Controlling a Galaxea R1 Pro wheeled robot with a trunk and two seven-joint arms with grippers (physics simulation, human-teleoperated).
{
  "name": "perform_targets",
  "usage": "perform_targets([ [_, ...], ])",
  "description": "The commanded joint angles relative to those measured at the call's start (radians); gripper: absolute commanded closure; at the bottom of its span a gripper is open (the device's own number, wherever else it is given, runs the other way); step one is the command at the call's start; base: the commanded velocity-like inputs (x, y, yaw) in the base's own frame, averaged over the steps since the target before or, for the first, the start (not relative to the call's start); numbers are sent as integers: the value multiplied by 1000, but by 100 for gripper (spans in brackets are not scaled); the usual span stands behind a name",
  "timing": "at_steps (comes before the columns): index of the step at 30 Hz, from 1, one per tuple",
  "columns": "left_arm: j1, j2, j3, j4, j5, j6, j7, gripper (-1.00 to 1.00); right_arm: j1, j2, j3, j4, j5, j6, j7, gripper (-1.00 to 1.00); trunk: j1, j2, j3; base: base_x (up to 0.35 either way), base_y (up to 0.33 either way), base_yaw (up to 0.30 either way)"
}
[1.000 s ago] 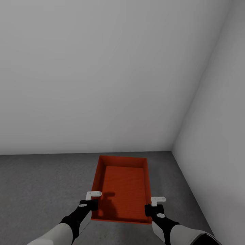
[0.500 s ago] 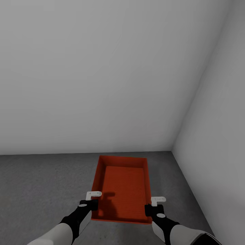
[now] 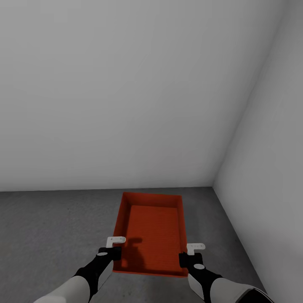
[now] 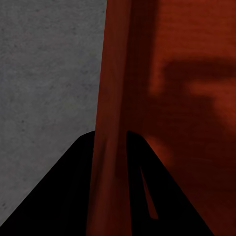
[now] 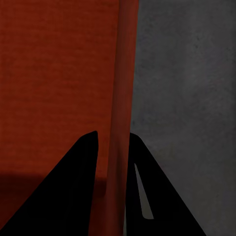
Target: Move the two storage containers from the living room to the garage. In the garage, place one container on the floor and stack the other container on top of it (either order is fine).
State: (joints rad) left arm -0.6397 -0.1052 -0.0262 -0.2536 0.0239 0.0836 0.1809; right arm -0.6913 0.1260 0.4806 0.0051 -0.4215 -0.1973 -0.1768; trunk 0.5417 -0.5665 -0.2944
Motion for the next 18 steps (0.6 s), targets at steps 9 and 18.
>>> perform_targets([
  [9, 0, 0, -6, 1, 8, 7, 8, 100, -1, -48, 13, -1, -11, -7, -35, 100, 35, -65, -30, 0, 0, 0],
  [18, 0, 0, -6, 1, 8, 7, 7, 100, -2, -48, 13, -1, -11, -7, -35, 100, 69, -128, -58, 0, 0, 0],
])
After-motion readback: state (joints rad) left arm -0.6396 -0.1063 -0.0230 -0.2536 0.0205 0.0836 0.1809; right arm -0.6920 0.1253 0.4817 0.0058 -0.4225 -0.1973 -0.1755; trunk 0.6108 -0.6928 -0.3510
